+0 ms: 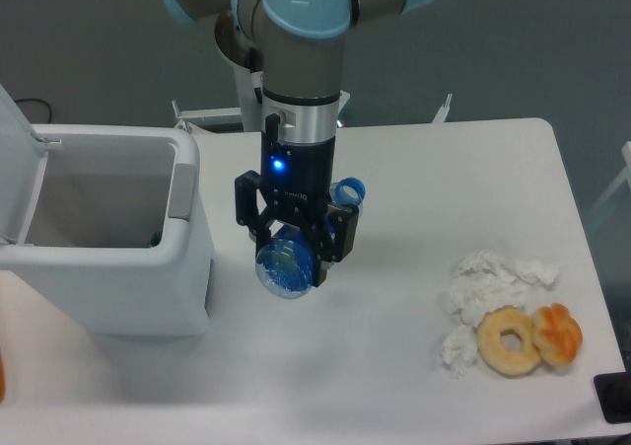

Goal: Place the plastic bottle in the trash can
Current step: 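Hold the clear plastic bottle in the gripper and lift it slightly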

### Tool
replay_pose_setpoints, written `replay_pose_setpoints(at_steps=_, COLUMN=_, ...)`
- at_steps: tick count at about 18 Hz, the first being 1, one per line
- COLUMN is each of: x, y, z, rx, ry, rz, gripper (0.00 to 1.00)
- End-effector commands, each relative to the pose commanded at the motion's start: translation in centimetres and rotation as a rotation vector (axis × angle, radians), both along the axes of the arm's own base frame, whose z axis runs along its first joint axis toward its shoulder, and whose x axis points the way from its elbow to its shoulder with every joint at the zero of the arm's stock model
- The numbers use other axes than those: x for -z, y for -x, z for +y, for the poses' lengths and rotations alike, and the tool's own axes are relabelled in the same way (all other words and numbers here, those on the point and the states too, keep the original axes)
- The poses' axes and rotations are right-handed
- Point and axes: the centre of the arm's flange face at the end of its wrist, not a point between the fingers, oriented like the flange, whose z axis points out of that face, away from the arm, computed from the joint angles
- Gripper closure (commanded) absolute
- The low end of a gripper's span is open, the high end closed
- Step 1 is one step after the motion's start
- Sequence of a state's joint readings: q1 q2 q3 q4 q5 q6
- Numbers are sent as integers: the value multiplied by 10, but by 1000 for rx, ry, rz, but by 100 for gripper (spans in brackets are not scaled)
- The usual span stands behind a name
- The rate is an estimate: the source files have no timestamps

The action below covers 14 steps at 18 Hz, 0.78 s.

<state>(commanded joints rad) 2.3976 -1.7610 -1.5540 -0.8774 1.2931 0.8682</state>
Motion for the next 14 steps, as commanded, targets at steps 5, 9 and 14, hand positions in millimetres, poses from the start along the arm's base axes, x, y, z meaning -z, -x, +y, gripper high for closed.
replay_pose_setpoints(at_steps=5, x=-1, y=0, z=0, rx=-8, ry=-18, rz=-24, gripper=23)
replay_pose_setpoints(at_steps=9, x=-6, y=5, z=-2, rx=-8, ry=-45, rz=-40, gripper=23)
replay_pose_setpoints(at_steps=14, x=-22, y=14, z=-12, rx=-29, ry=-115, rz=-83, gripper=23)
